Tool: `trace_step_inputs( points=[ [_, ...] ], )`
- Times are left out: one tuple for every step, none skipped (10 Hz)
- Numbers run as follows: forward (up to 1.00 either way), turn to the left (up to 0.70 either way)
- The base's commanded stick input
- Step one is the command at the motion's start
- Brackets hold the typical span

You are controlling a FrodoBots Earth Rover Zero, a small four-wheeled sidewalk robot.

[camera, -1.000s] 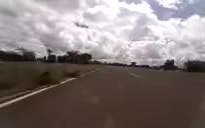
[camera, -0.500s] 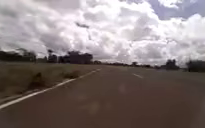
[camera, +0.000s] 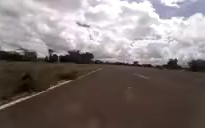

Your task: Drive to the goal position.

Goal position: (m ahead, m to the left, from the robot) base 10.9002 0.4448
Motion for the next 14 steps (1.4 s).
trace_step_inputs(
  points=[
    [1.00, 0.00],
    [1.00, 0.00],
    [1.00, 0.00],
    [1.00, 0.00],
    [1.00, 0.00],
    [1.00, 0.00],
    [1.00, 0.00],
    [1.00, 0.00],
    [1.00, 0.00],
    [1.00, 0.00],
    [1.00, 0.00],
    [1.00, 0.00],
    [1.00, 0.00],
    [1.00, 0.00]
  ],
)
